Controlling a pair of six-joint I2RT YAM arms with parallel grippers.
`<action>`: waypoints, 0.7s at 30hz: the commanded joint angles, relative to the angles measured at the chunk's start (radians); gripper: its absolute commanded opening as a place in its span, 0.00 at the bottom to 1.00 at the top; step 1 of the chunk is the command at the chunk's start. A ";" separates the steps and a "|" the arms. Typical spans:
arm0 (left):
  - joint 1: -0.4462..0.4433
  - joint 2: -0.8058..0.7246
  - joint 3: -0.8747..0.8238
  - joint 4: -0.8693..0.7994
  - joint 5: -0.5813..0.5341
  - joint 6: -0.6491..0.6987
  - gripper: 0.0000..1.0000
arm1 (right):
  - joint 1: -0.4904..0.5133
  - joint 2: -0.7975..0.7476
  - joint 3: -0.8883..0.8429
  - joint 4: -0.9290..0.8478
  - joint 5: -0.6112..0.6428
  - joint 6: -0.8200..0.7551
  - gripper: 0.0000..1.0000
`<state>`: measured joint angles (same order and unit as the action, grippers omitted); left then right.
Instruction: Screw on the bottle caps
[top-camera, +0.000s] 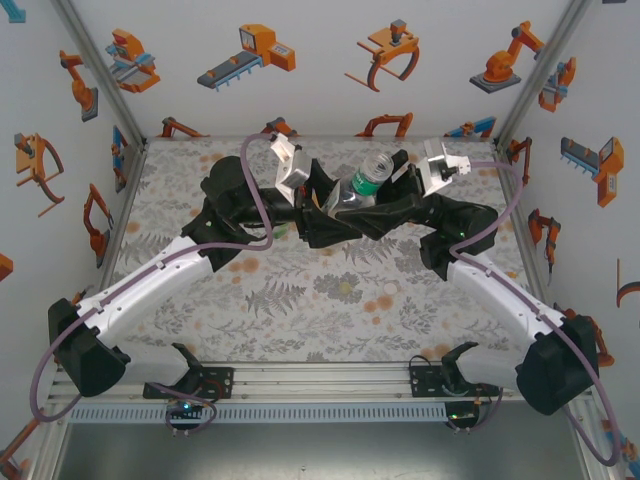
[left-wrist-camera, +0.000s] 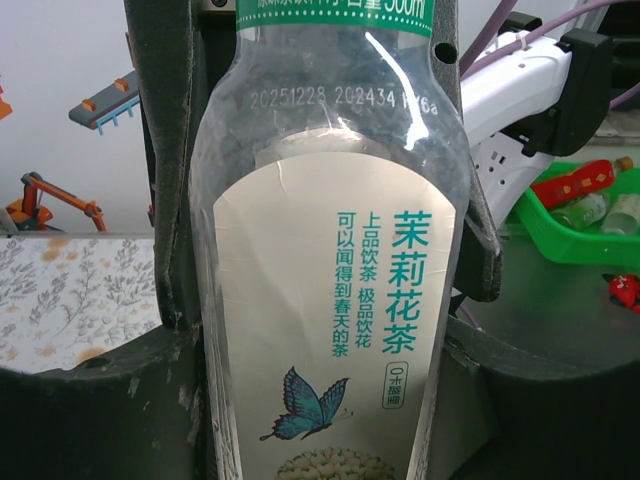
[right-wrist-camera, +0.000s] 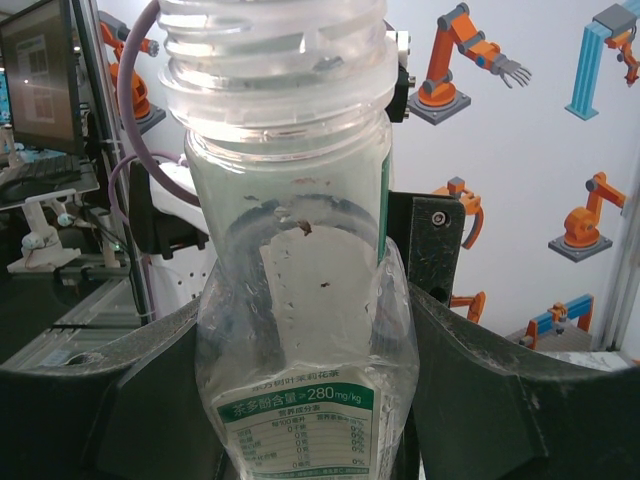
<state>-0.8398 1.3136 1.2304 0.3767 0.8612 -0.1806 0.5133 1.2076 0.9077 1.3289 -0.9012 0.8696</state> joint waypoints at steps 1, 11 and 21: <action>-0.015 0.005 0.032 -0.018 0.021 0.021 0.41 | 0.008 -0.027 -0.003 0.053 0.019 -0.020 0.00; -0.002 -0.036 0.018 -0.055 -0.021 0.049 0.24 | 0.007 -0.038 -0.030 0.050 0.047 -0.027 0.68; 0.156 -0.183 -0.077 -0.114 -0.085 0.026 0.09 | 0.005 -0.078 -0.072 -0.098 0.099 -0.097 0.97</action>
<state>-0.7303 1.1908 1.1774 0.2874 0.8043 -0.1555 0.5148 1.1542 0.8474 1.2736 -0.8314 0.8124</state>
